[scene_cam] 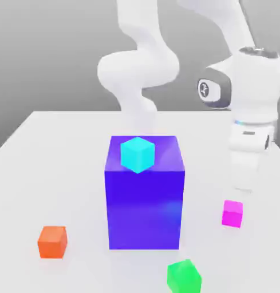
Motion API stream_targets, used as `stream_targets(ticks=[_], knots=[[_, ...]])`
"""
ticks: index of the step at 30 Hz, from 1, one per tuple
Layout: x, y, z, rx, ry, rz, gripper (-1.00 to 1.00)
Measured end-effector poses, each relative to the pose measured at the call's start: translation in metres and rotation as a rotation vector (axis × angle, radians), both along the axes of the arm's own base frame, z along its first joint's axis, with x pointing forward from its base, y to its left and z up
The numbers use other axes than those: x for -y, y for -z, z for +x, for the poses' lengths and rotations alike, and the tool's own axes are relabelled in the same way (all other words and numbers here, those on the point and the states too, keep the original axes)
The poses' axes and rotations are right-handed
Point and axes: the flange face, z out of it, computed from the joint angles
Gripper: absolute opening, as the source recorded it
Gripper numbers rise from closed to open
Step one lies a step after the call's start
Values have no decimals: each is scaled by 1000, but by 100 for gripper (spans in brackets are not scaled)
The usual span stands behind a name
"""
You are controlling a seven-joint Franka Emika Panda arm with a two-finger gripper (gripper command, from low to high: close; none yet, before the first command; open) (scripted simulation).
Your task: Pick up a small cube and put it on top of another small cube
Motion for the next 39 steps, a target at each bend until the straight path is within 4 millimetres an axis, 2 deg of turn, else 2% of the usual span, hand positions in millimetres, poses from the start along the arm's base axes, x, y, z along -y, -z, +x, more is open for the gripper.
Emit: stream_targets(ticks=[7, 8, 15, 22, 27, 30, 32, 34, 37, 38, 39], knots=[[3, 71, -9, -18, -32, -20, 0], [3, 77, -10, -19, -32, -20, -100], [3, 77, -10, -19, -32, -21, -100], [5, 19, -6, -19, -27, -22, -100], [56, -5, 88, -25, 88, -21, -100], [99, -20, 142, -25, 141, -19, -100], [135, -32, 176, -24, 177, -18, -100], [152, -22, 190, -23, 191, -17, -100], [158, 14, 194, -23, 196, -18, -100], [158, 22, 194, -23, 197, -18, 100], [158, 22, 194, -23, 197, -18, 100]])
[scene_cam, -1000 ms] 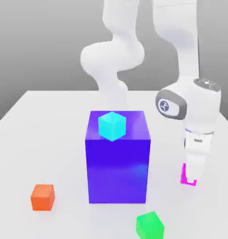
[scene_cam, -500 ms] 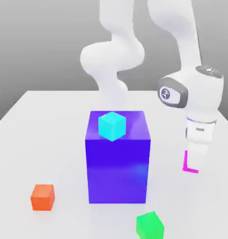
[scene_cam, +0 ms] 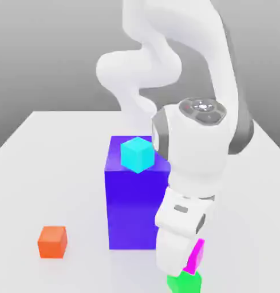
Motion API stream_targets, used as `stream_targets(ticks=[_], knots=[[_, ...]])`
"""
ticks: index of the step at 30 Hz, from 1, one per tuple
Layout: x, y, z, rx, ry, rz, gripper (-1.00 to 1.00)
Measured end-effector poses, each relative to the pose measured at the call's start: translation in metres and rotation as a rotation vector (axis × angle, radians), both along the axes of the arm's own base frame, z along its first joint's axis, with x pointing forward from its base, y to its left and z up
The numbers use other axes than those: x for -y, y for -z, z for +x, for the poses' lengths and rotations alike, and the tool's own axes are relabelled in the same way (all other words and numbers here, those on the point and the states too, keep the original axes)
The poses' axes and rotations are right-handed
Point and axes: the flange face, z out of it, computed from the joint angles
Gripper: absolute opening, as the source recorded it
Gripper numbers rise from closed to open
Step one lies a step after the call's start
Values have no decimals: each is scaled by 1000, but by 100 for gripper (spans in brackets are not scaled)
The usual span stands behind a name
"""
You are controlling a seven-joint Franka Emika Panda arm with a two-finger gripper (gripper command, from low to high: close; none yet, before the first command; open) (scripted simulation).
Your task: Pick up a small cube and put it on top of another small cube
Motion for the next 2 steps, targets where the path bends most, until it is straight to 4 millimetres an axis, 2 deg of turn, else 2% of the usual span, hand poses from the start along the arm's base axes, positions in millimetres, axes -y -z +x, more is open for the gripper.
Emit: stream_targets(ticks=[2], knots=[[0, 0, 0, 0, 0, 0, 100]])
